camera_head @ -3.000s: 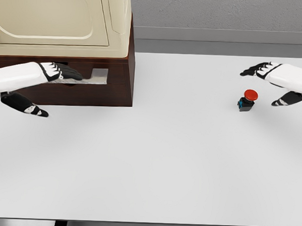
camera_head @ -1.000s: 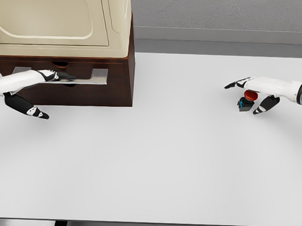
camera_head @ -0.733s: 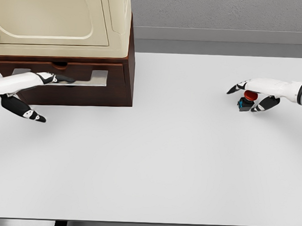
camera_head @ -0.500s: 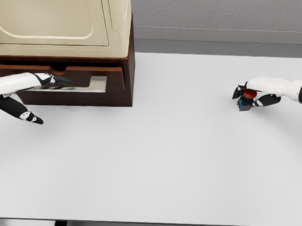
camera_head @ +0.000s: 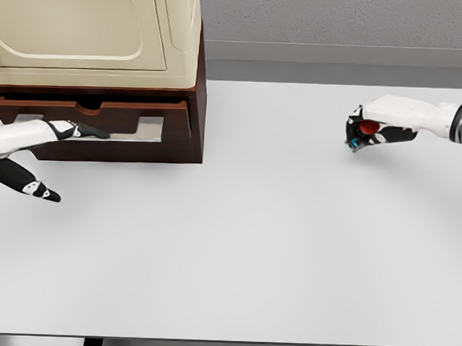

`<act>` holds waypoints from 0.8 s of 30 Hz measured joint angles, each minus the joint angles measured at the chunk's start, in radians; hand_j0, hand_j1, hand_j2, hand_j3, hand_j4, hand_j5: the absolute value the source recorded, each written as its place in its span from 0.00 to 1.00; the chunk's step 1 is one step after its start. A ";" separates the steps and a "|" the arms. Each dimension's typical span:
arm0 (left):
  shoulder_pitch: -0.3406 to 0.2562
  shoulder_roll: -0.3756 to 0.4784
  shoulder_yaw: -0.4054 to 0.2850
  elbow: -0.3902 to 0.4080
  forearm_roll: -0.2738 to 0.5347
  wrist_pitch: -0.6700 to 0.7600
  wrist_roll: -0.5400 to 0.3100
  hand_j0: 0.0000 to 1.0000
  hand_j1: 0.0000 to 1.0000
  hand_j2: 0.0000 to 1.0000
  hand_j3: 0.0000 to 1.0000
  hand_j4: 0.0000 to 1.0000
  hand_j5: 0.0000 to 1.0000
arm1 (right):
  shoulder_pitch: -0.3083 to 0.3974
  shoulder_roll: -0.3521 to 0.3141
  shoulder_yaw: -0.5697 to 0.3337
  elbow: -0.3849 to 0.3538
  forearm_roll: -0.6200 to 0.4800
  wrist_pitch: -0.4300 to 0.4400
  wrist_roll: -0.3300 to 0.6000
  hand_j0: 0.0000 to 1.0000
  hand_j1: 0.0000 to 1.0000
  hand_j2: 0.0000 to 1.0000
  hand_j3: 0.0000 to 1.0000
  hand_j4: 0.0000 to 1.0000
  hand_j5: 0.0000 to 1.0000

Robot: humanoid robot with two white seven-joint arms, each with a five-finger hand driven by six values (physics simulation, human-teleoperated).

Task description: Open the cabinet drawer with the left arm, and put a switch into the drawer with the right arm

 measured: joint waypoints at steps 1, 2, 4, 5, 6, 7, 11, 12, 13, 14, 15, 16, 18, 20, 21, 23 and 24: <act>-0.002 0.003 0.001 -0.002 0.004 0.000 0.001 1.00 1.00 1.00 1.00 1.00 1.00 | 0.000 -0.006 -0.001 -0.028 -0.002 0.000 0.000 0.38 0.38 0.38 0.38 0.38 0.38; -0.003 0.004 0.003 -0.002 0.007 0.000 0.001 1.00 1.00 1.00 1.00 1.00 1.00 | -0.002 -0.013 -0.001 -0.057 -0.006 0.000 -0.001 0.38 0.38 0.38 0.38 0.38 0.38; -0.005 0.004 0.005 0.005 0.010 0.000 0.002 1.00 1.00 1.00 1.00 1.00 1.00 | -0.014 -0.029 -0.003 -0.114 -0.023 0.000 -0.001 0.38 0.38 0.38 0.38 0.38 0.38; -0.005 0.002 0.005 0.012 0.011 0.000 0.003 1.00 1.00 1.00 1.00 1.00 1.00 | -0.017 -0.038 -0.004 -0.141 -0.033 0.000 -0.001 0.38 0.38 0.38 0.38 0.38 0.38; -0.003 0.000 0.004 0.019 0.011 0.000 0.004 1.00 1.00 1.00 1.00 1.00 1.00 | -0.020 -0.046 -0.004 -0.167 -0.043 0.000 -0.001 0.38 0.38 0.38 0.38 0.38 0.38; -0.003 -0.001 0.003 0.026 0.009 0.000 0.004 1.00 1.00 1.00 1.00 1.00 1.00 | -0.031 -0.054 -0.005 -0.192 -0.053 0.000 -0.001 0.38 0.38 0.38 0.38 0.38 0.38; 0.000 -0.007 0.000 0.045 0.004 0.000 0.005 1.00 1.00 1.00 1.00 1.00 1.00 | -0.064 -0.085 -0.009 -0.286 -0.100 -0.001 -0.002 0.38 0.38 0.38 0.38 0.38 0.38; 0.000 -0.010 -0.001 0.048 0.003 0.000 0.005 1.00 1.00 1.00 1.00 1.00 1.00 | -0.066 -0.091 -0.009 -0.306 -0.110 -0.001 -0.002 0.38 0.38 0.38 0.38 0.38 0.38; 0.004 -0.013 -0.001 0.052 0.002 0.000 0.005 1.00 1.00 1.00 1.00 1.00 1.00 | -0.074 -0.097 -0.009 -0.325 -0.119 -0.001 -0.002 0.38 0.38 0.38 0.38 0.38 0.38; 0.005 -0.015 -0.001 0.054 0.002 0.000 0.006 1.00 1.00 1.00 1.00 1.00 1.00 | -0.081 -0.100 -0.010 -0.341 -0.129 -0.001 -0.002 0.38 0.38 0.38 0.38 0.38 0.38; 0.004 -0.017 -0.002 0.056 0.001 0.000 0.006 1.00 1.00 1.00 1.00 1.00 1.00 | -0.094 -0.103 -0.010 -0.355 -0.139 -0.001 -0.002 0.38 0.38 0.38 0.38 0.38 0.38; 0.006 -0.021 -0.002 0.057 0.001 0.000 0.006 1.00 1.00 1.00 1.00 1.00 1.00 | -0.103 -0.105 -0.010 -0.367 -0.150 -0.001 -0.002 0.38 0.38 0.38 0.38 0.38 0.38; 0.011 -0.031 -0.001 0.059 0.005 0.002 0.006 1.00 1.00 1.00 1.00 1.00 1.00 | -0.118 -0.107 -0.010 -0.393 -0.170 -0.001 -0.002 0.38 0.38 0.38 0.38 0.38 0.38; 0.012 -0.038 0.003 0.062 0.009 0.009 0.009 1.00 1.00 1.00 1.00 1.00 1.00 | -0.135 -0.109 -0.010 -0.425 -0.194 -0.001 -0.002 0.38 0.38 0.38 0.38 0.38 0.38; 0.012 -0.040 0.004 0.063 0.011 0.012 0.009 1.00 1.00 1.00 1.00 1.00 1.00 | -0.141 -0.112 -0.010 -0.440 -0.205 -0.001 -0.002 0.38 0.38 0.38 0.38 0.38 0.38; 0.017 -0.042 0.006 0.064 0.017 0.017 0.010 1.00 1.00 1.00 1.00 1.00 1.00 | -0.147 -0.116 -0.010 -0.461 -0.225 -0.001 -0.002 0.38 0.38 0.38 0.38 0.38 0.38; 0.029 -0.043 0.007 0.064 0.023 0.018 0.013 1.00 1.00 1.00 1.00 1.00 1.00 | -0.152 -0.118 -0.010 -0.471 -0.235 -0.001 -0.002 0.38 0.38 0.38 0.38 0.38 0.38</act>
